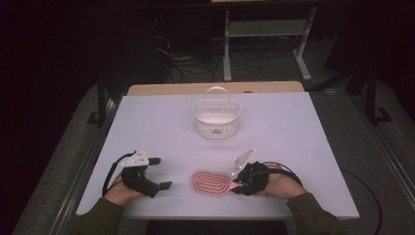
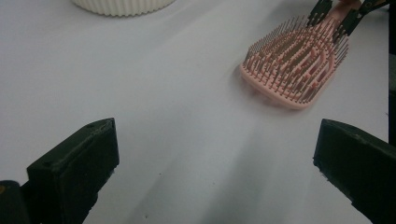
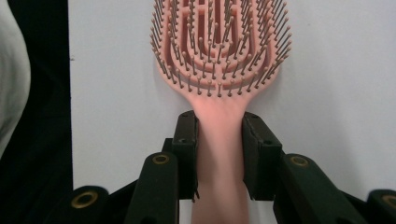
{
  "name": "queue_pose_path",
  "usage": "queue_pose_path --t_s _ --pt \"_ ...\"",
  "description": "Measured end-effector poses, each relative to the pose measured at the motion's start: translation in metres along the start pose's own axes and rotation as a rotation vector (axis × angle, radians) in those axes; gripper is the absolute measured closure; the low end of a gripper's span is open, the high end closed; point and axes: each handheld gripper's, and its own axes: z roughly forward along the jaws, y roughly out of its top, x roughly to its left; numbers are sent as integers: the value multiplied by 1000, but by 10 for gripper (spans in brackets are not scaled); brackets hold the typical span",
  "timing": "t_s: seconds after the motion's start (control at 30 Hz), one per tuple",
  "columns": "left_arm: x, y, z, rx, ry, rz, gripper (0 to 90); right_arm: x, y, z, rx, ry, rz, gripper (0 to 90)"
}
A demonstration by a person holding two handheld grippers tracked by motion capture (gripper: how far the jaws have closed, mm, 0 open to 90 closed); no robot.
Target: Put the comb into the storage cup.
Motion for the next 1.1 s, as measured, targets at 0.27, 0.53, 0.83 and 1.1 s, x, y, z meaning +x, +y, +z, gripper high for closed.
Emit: queue_pose_path --t_s 0.27,0.53,0.83,1.1 --pt "1 0 0 0 -1 1 0 -4 -5 -6 -19 -21 34 687" --pt "1 1 0 -3 1 2 0 -8 -9 -13 -59 -41 67 687" --pt "1 0 0 -5 4 0 1 -12 -12 -22 -114 -57 108 687" --pt "1 1 0 -2 5 3 1 -16 -17 -25 -140 -75 131 687"
